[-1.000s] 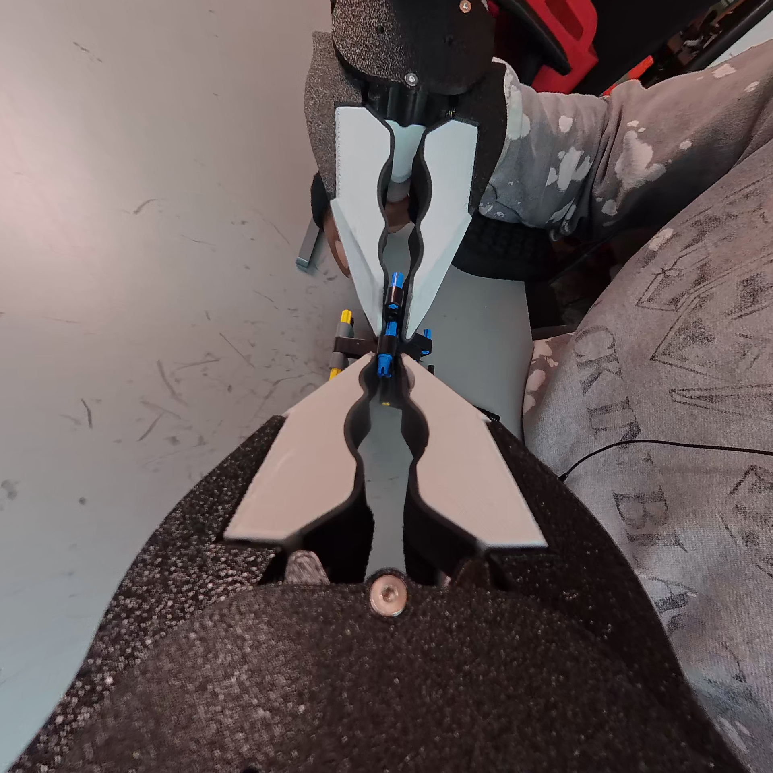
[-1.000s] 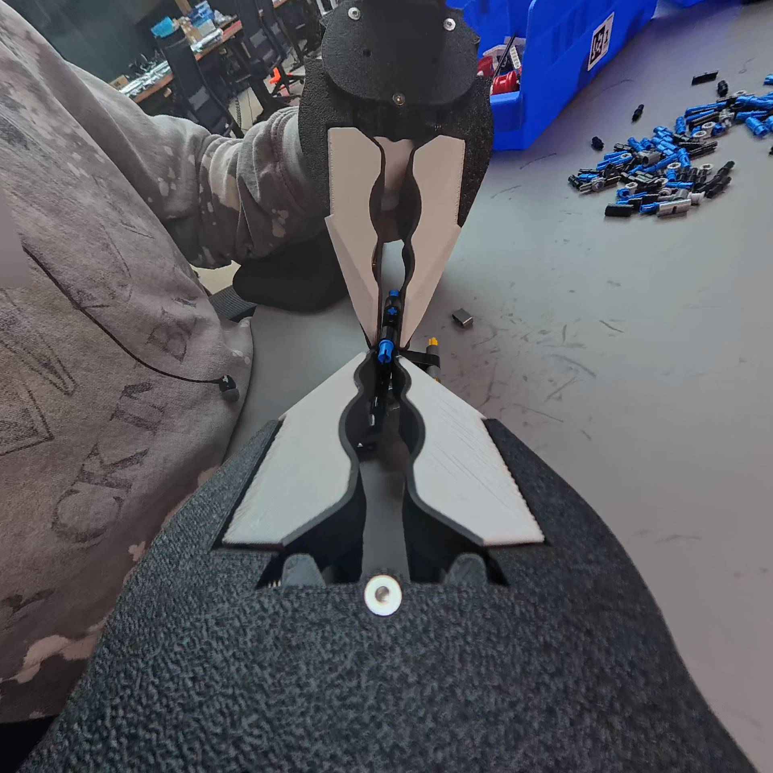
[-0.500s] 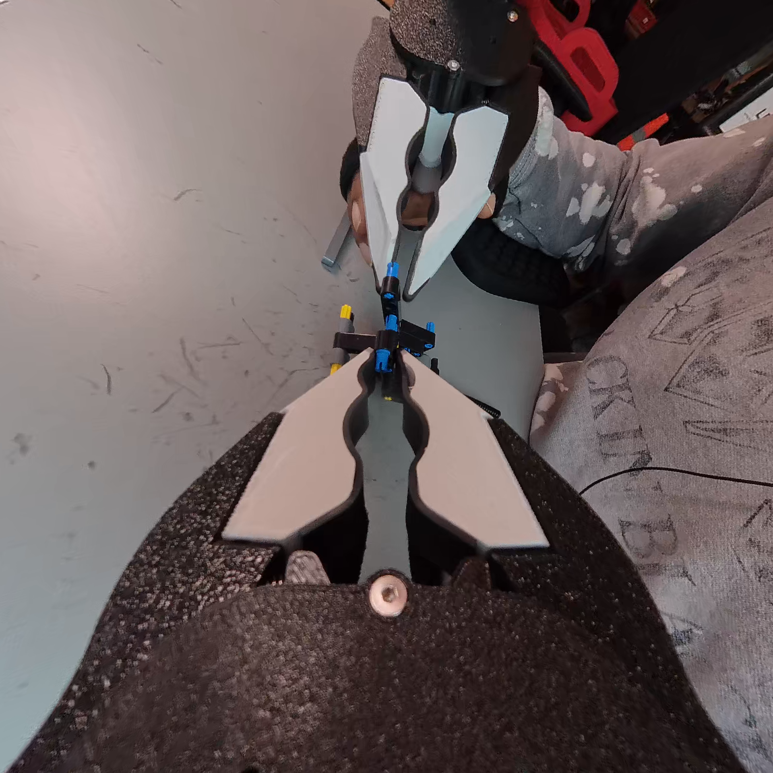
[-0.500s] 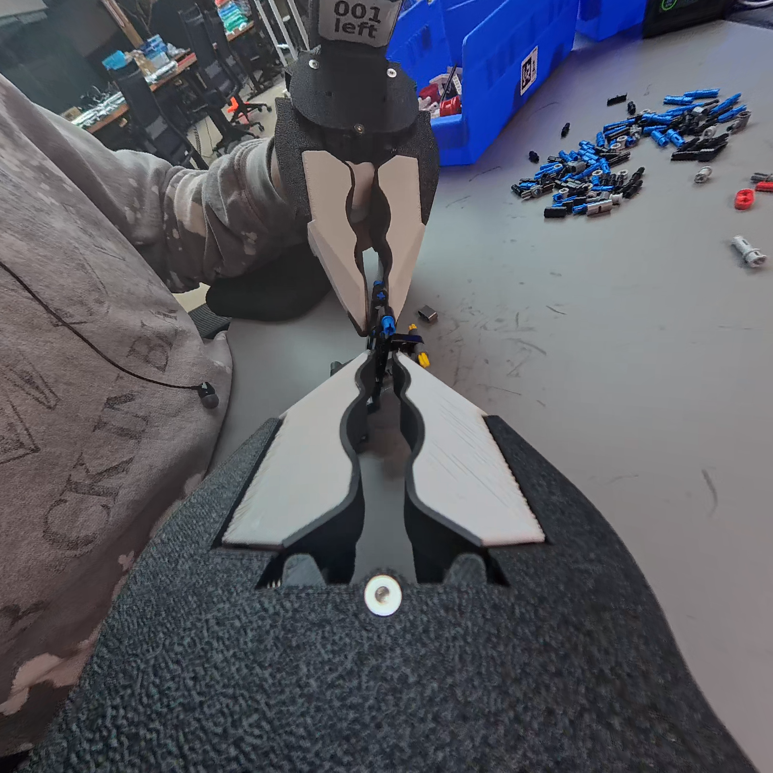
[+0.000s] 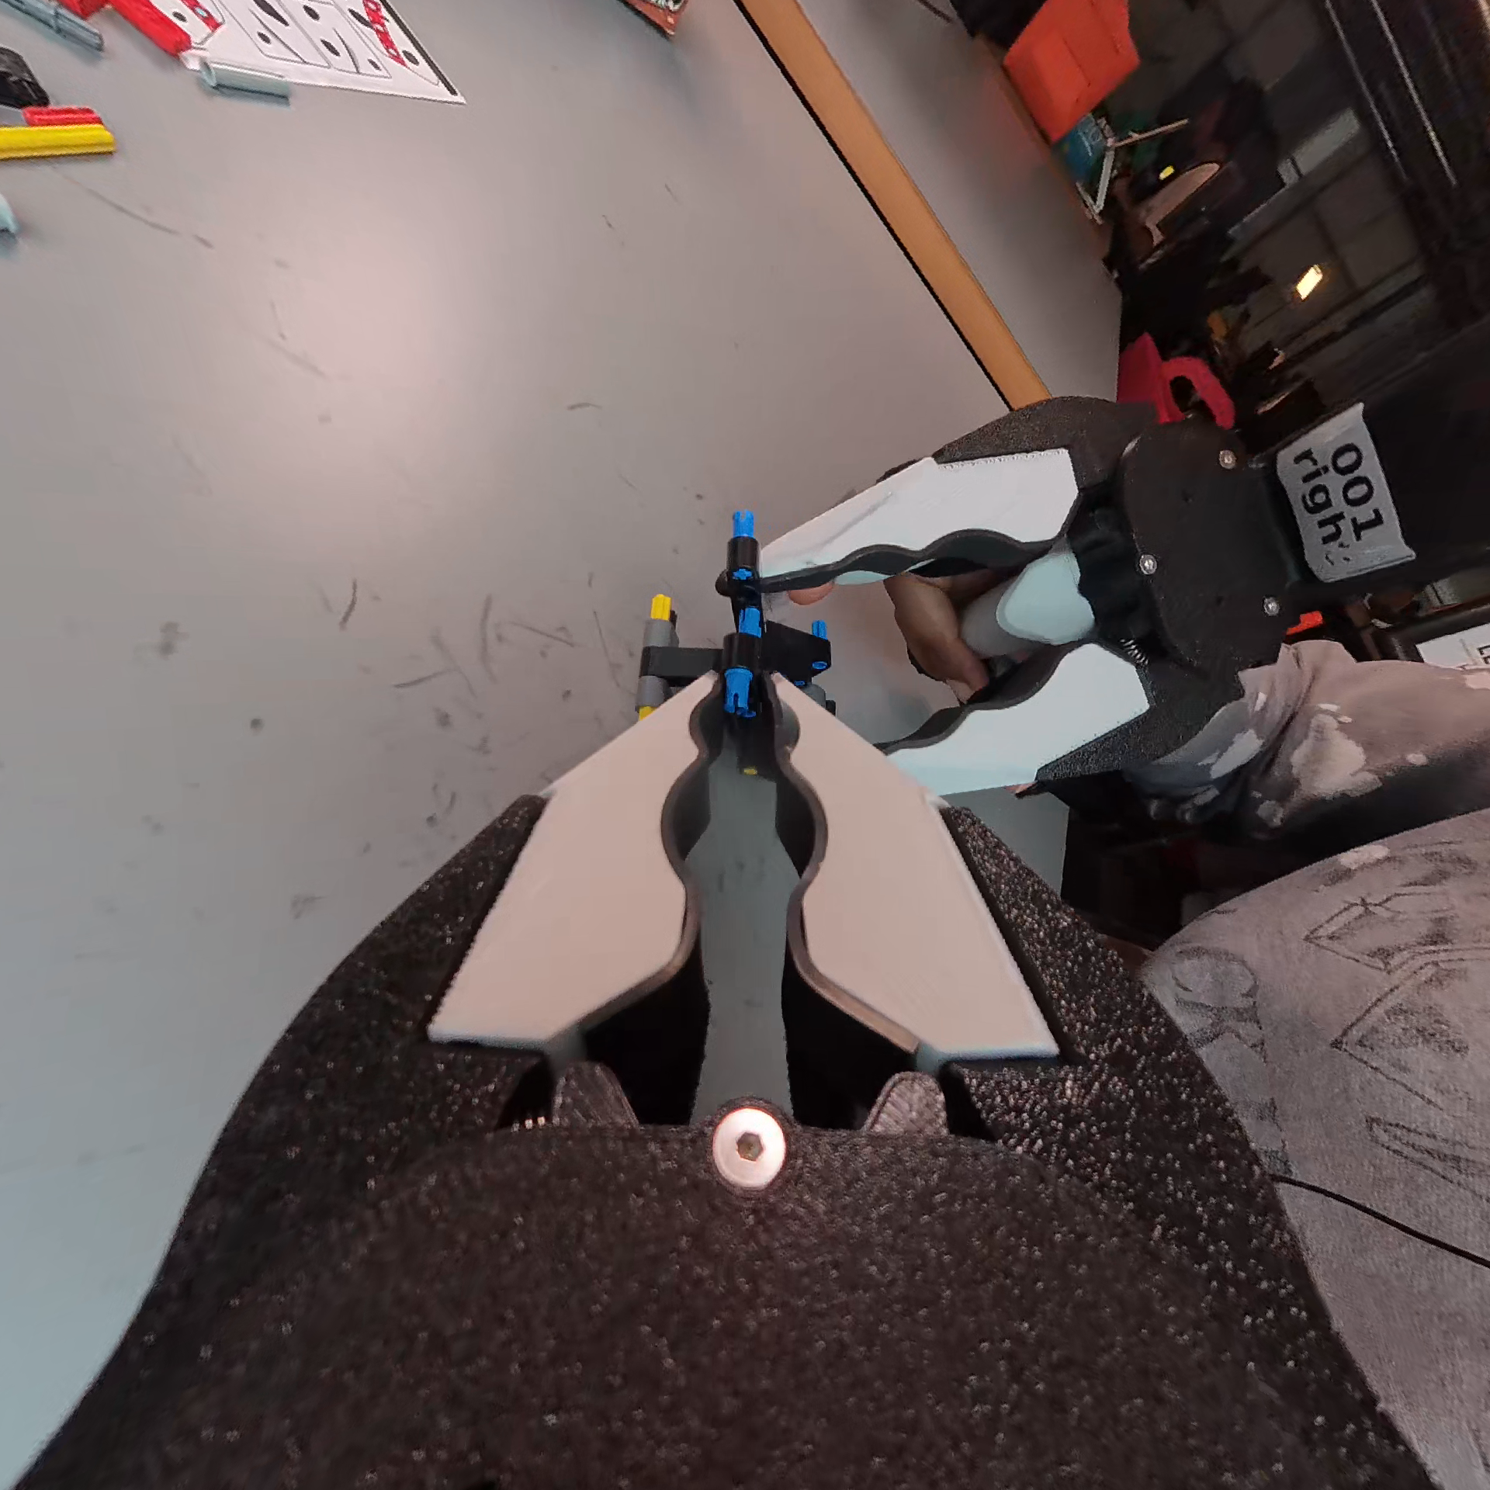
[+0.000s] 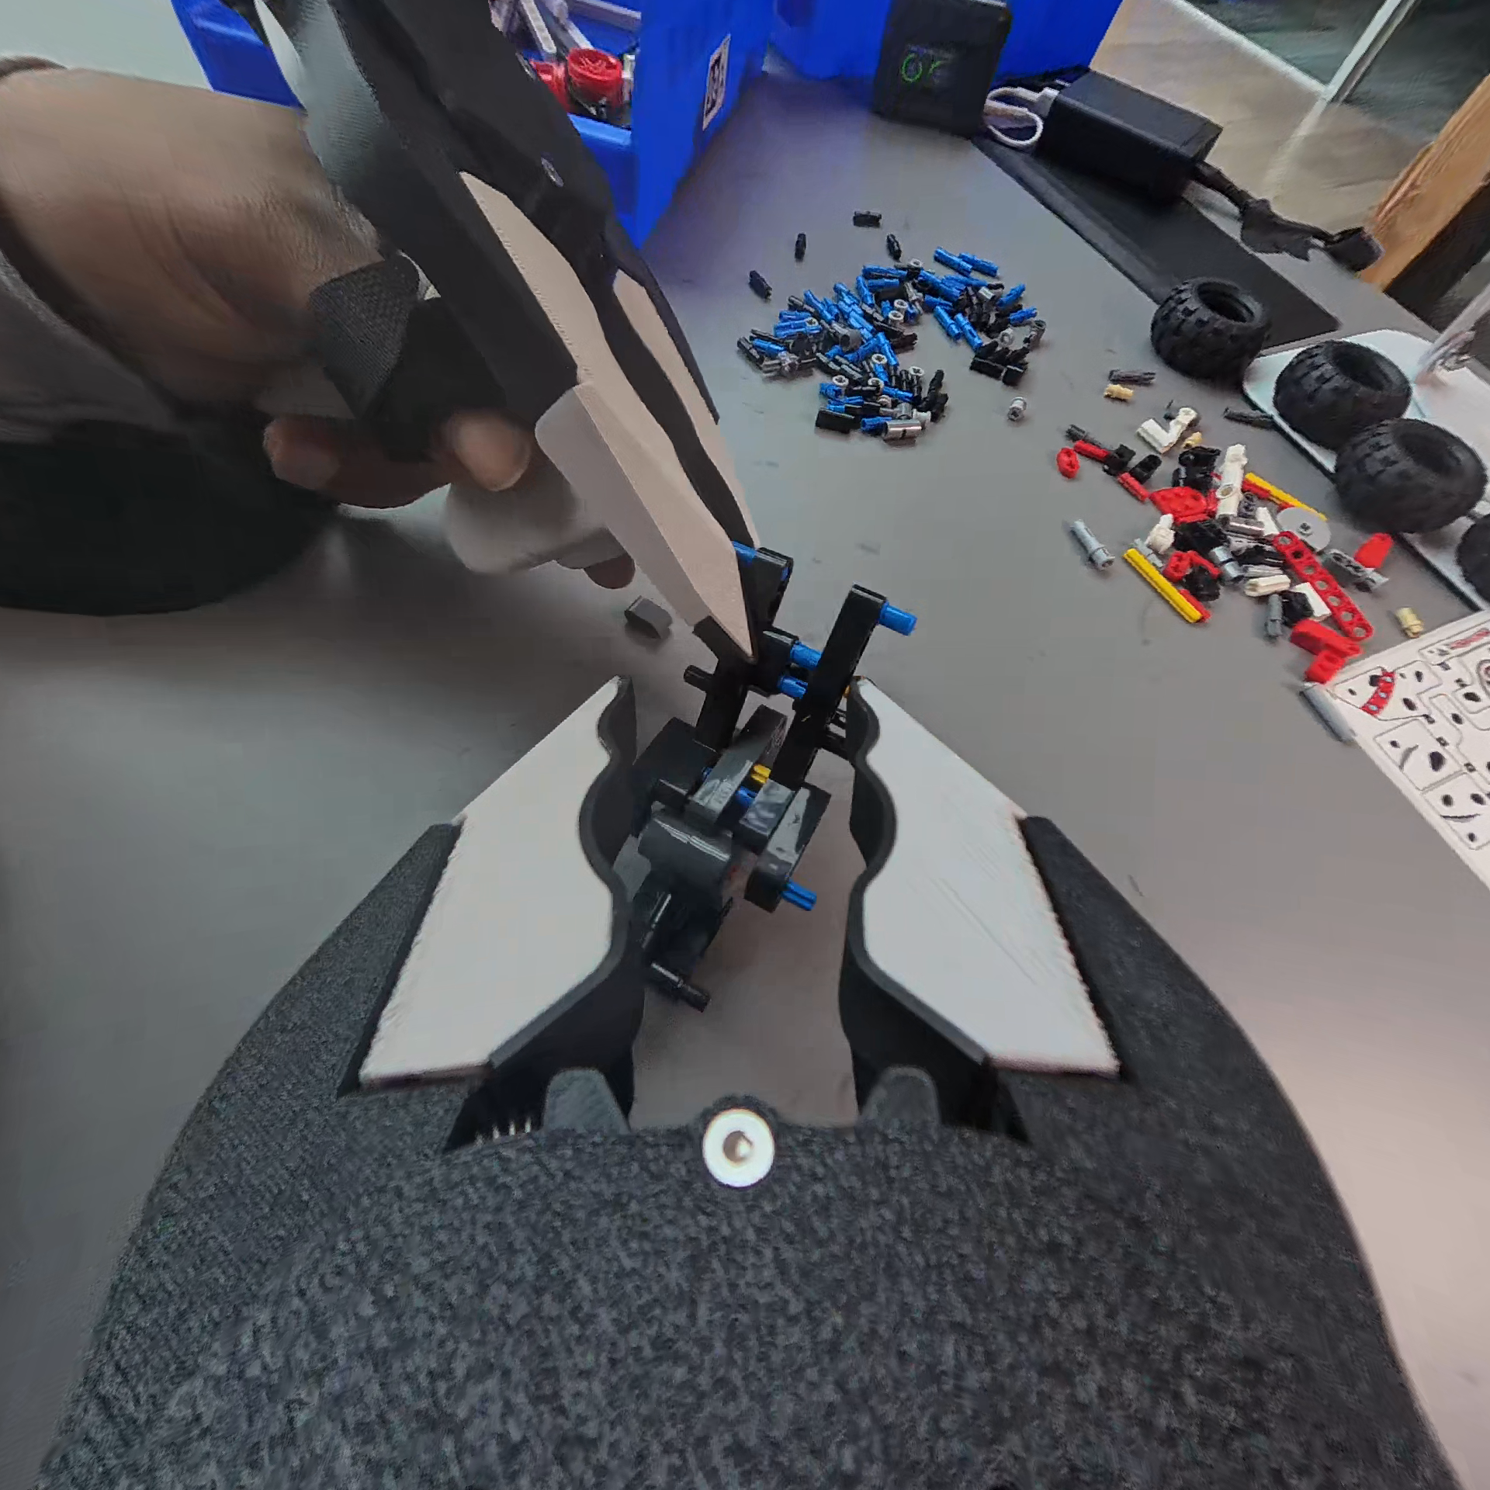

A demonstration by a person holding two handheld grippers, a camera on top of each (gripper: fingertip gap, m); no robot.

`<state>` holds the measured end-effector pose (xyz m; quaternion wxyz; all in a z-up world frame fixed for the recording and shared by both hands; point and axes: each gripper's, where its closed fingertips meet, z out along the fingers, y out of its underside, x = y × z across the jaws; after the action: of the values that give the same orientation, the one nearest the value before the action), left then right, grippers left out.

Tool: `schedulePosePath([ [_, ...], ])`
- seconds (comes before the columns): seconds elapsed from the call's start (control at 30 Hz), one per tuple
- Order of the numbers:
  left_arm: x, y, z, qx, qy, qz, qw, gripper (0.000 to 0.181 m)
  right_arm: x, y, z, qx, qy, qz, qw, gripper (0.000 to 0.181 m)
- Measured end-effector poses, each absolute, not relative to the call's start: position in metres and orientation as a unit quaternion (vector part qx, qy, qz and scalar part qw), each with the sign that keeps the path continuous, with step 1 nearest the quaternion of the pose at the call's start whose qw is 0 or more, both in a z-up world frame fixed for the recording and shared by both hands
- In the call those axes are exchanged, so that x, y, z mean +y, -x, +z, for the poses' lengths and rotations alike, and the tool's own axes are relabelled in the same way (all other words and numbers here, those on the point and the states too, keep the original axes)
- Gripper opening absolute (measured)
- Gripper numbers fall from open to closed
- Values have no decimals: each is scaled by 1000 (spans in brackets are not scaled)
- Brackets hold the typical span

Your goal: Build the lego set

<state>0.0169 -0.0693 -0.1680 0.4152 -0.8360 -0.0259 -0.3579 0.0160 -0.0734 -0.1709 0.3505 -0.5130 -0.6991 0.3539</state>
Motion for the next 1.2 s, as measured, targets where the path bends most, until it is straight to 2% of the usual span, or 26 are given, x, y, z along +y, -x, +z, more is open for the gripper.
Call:
schedulePosePath([
  [0.07, -69, -17, -168, -32, 838, -351, 417, 8, -73, -12, -172, -694, 518, 339, 366, 53],
  [0.17, -71, -18, -169, -34, 842, -341, 416, 8, -66, -8, -168, -690, 502, 325, 408, 32],
  [0.2, -72, -19, -168, -35, 841, -342, 418, 8, -67, -8, -167, -691, 497, 332, 406, 31],
  [0.5, -86, -20, -165, -17, 840, -395, 372, 24, -74, -13, -167, -727, 422, 354, 411, 31],
  [0.7, -83, -28, -169, -14, 840, -408, 358, 10, -69, -14, -167, -727, 411, 365, 411, 31],
  [0.9, -79, -29, -168, -63, 814, -477, 325, 9, -67, -14, -170, -740, 386, 348, 426, 33],
  [1.2, -77, -32, -167, -66, 819, -475, 316, 12, -70, -16, -169, -738, 379, 354, 432, 32],
])
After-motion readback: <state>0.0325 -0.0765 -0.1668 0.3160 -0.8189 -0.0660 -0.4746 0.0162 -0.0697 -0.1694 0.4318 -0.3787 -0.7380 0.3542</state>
